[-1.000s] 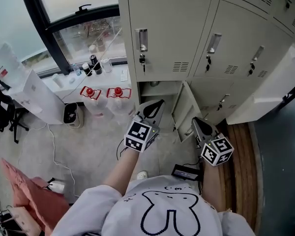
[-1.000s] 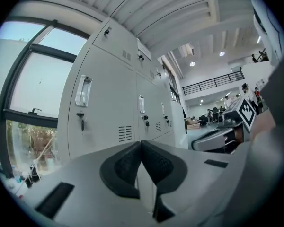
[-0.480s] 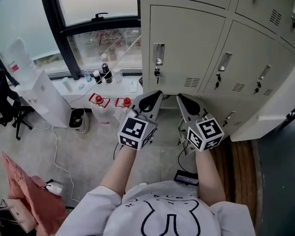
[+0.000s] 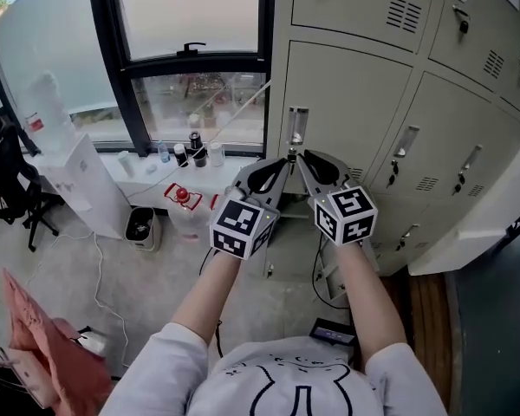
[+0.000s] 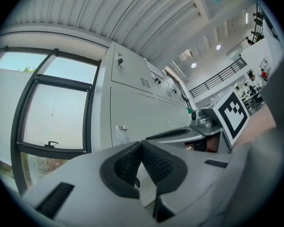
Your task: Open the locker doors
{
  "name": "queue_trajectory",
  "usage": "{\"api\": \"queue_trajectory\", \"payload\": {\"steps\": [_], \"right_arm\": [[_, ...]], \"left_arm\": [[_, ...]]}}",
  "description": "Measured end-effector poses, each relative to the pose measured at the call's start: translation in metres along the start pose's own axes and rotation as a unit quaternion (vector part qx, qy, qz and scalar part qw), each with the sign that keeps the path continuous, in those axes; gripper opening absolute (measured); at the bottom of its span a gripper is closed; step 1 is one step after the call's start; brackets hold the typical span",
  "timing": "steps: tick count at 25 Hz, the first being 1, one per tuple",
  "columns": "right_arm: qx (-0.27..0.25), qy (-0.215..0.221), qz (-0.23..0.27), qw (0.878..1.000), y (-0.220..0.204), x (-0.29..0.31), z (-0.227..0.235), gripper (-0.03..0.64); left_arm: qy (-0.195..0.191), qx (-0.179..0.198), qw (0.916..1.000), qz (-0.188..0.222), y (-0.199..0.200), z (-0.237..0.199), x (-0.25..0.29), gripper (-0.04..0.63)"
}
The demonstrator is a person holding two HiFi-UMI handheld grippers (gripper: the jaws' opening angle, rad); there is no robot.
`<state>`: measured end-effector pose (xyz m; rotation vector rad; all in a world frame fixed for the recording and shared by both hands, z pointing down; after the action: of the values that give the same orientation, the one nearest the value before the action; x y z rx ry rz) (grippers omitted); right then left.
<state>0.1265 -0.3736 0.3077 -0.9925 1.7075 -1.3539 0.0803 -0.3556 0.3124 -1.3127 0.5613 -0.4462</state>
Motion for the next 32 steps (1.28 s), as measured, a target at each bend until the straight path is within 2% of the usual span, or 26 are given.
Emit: {"api": "queue_trajectory", "payload": {"steps": [8,11,22,32], "right_arm": [[0.048,-0.02,-0.029,0.998,-0.012,0.055,0.017,0.16],[0.051,-0.03,-0.034,0.998,-0.014,0.069,0.022,0.183],[0.056,-0.026,-0.041,0.997,-0.018,0.086,0.015,0.184],[0.062,-0.017,-0.049,0.997,-0.018,0.082,0.015,0.193]], "left_arm": [[0.009,-0.002,0.9999,-0.005,0.006,-0.026,0.007,0.003],[0.012,-0.003,0.9999,-0.008,0.005,-0.031,0.006,0.003],[0.022,-0.007,0.9997,-0.011,0.002,-0.045,-0.003,0.003],[0.022,-0.011,0.9996,-0.014,-0.001,-0.04,-0.003,0.005]]}}
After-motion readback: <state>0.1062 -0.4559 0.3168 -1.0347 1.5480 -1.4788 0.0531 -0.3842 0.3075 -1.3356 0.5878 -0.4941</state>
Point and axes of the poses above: the fingertips, and each gripper's own axes: x forward along the fingers, z to its right, y out of its top, the point moved 1 cm from there along -x, backward along the fingers
